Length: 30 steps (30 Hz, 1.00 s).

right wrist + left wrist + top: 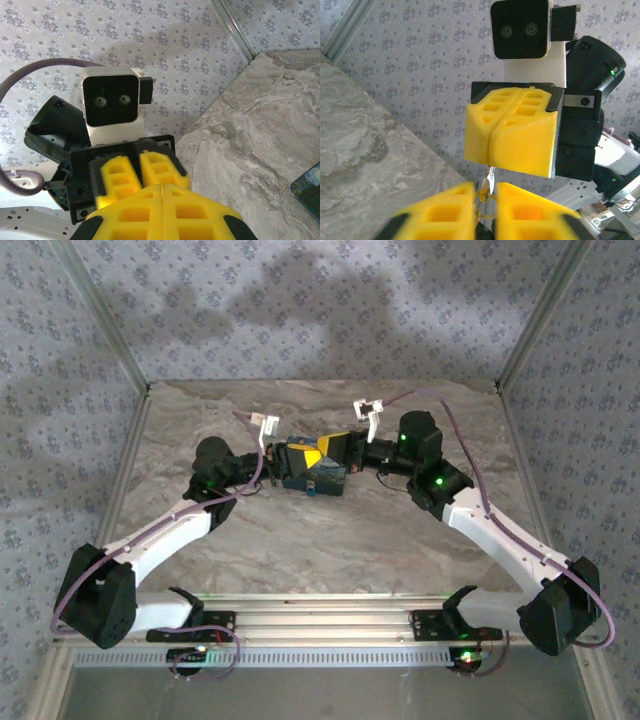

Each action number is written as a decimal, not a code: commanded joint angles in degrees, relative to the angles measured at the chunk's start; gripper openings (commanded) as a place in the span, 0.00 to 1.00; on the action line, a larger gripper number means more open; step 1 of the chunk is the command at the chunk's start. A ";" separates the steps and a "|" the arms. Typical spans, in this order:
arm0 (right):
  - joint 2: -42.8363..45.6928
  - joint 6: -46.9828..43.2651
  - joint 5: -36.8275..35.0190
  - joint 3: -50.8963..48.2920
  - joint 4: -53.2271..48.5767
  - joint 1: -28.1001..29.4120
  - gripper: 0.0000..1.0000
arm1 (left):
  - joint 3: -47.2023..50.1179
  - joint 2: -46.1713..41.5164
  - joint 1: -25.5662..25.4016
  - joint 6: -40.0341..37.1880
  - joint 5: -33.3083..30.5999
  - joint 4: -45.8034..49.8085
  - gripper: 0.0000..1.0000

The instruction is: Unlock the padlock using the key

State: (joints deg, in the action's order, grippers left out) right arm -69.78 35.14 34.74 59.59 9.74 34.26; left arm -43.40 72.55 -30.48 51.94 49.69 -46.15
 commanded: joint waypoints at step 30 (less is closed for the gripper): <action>-9.83 3.64 -32.28 -2.21 -22.19 10.94 0.48 | 9.25 -22.37 5.08 -25.76 -24.07 52.32 0.00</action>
State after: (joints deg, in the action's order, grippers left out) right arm -74.50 36.25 11.55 58.11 -6.79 42.02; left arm -34.22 52.47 -25.50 31.59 32.80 -5.23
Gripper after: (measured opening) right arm 0.477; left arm 0.048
